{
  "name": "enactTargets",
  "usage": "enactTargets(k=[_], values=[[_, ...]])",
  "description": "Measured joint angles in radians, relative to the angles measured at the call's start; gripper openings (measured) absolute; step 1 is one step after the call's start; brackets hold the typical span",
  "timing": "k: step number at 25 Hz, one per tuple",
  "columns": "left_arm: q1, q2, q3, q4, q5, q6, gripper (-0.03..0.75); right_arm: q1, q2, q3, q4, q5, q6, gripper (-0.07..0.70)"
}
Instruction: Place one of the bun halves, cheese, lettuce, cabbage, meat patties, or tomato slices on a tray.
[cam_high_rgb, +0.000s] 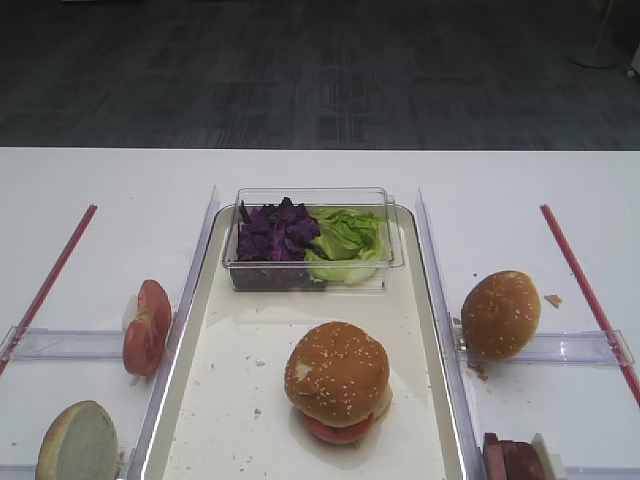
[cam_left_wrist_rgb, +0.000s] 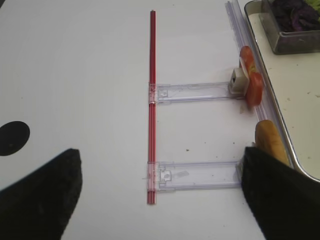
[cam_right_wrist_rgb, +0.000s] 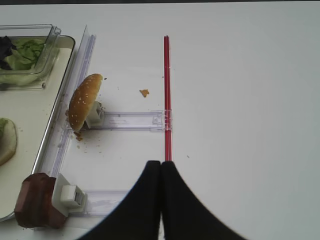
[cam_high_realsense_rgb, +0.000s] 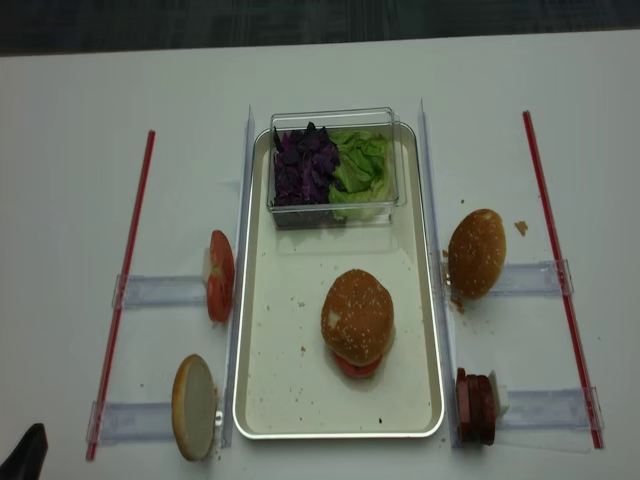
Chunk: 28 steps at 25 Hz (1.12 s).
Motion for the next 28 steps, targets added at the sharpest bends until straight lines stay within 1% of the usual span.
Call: enactTargets(k=[28], values=[[0.0, 0.0, 0.0, 0.0, 0.0, 0.0, 0.598, 0.0, 0.0, 0.0, 0.0, 0.0, 0.0, 0.036]])
